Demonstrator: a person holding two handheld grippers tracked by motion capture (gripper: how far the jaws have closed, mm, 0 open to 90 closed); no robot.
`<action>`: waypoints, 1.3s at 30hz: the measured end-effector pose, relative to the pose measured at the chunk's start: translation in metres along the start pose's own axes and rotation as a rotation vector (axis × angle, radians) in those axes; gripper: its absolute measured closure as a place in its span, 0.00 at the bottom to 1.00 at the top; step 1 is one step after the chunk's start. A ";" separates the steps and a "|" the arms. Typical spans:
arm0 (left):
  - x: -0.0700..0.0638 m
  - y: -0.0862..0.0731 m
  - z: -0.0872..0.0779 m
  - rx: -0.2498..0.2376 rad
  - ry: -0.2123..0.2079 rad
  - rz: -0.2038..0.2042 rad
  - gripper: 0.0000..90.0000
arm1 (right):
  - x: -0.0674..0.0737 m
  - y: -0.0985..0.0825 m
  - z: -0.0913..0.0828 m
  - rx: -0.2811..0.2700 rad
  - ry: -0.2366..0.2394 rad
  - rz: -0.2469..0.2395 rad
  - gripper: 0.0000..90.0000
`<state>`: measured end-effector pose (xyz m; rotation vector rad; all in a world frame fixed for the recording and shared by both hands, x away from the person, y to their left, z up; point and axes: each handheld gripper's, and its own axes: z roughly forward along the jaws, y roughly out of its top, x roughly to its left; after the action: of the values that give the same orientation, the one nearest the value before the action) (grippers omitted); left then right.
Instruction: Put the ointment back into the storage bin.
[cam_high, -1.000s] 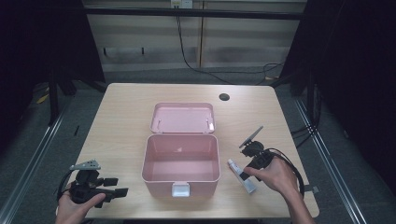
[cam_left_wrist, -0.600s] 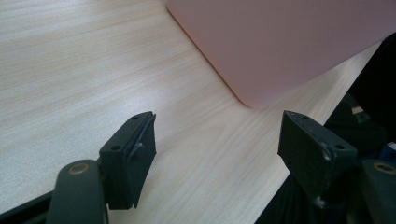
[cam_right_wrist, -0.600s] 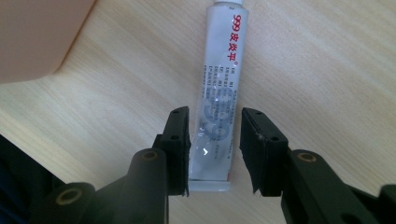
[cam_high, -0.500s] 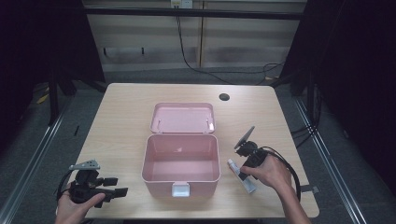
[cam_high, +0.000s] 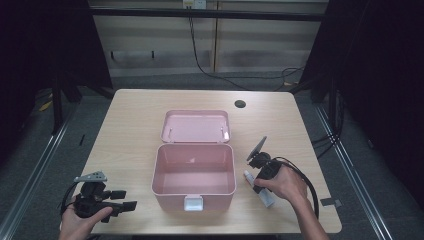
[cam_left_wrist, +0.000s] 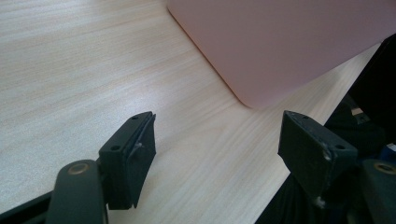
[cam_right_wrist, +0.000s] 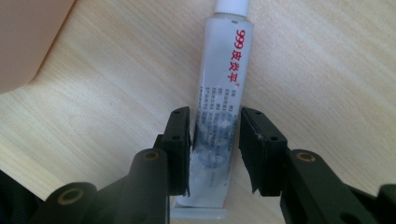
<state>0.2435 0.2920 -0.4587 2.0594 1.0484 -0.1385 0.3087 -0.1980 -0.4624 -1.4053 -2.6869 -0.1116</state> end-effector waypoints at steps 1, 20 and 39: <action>0.000 0.000 0.000 0.000 0.001 0.001 0.30 | 0.001 0.001 0.001 0.001 -0.001 -0.001 0.72; 0.000 0.000 0.000 0.001 0.007 0.002 0.31 | 0.009 0.004 0.004 0.019 -0.042 -0.034 0.79; -0.001 0.000 0.000 0.003 0.002 0.000 0.31 | 0.003 -0.006 -0.011 -0.048 -0.008 -0.031 0.80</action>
<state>0.2433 0.2916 -0.4585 2.0625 1.0503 -0.1378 0.3023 -0.2003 -0.4511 -1.3800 -2.7303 -0.1743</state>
